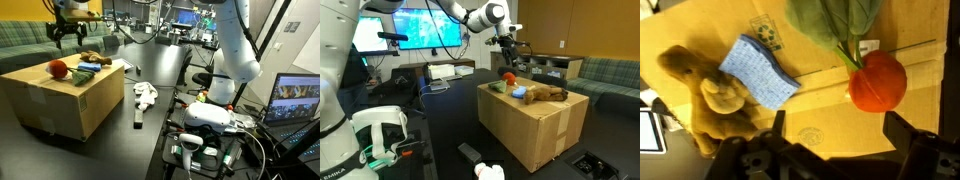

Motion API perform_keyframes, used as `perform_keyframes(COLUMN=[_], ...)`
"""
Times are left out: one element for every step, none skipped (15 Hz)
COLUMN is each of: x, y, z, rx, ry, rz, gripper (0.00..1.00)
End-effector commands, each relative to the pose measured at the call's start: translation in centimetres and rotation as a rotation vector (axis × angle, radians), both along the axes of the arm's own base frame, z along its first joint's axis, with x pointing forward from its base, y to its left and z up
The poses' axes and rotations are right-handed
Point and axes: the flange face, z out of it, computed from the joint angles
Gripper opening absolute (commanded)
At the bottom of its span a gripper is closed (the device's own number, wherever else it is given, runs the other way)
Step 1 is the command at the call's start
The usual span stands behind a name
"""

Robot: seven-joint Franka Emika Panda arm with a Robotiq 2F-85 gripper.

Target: Put the objects on the surface on the box and the objects on the box on the counter top

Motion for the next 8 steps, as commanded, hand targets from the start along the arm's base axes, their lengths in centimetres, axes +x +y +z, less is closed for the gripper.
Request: perform_keyframes(x=[-5.5, -6.8, -8.3, -9.8, -11.4, -13.0, -14.7, -16.2], y=[-4.1, -5.3, -6.4, -7.8, -9.0, -10.2, -11.4, -12.6], z=[4.7, 6.0, 6.7, 7.7, 8.4, 8.8, 9.1, 9.4], rx=[0.015, 0.020, 0.028, 0.036, 0.047, 0.055, 0.071, 0.088], ry=[0.092, 0.122, 0.150, 0.181, 0.206, 0.227, 0.245, 0.258], rz=[0.062, 0.070, 0.081, 0.087, 0.090, 0.092, 0.092, 0.092], gripper=[1.00, 1.00, 1.00, 1.00, 1.00, 1.00, 1.00, 1.00])
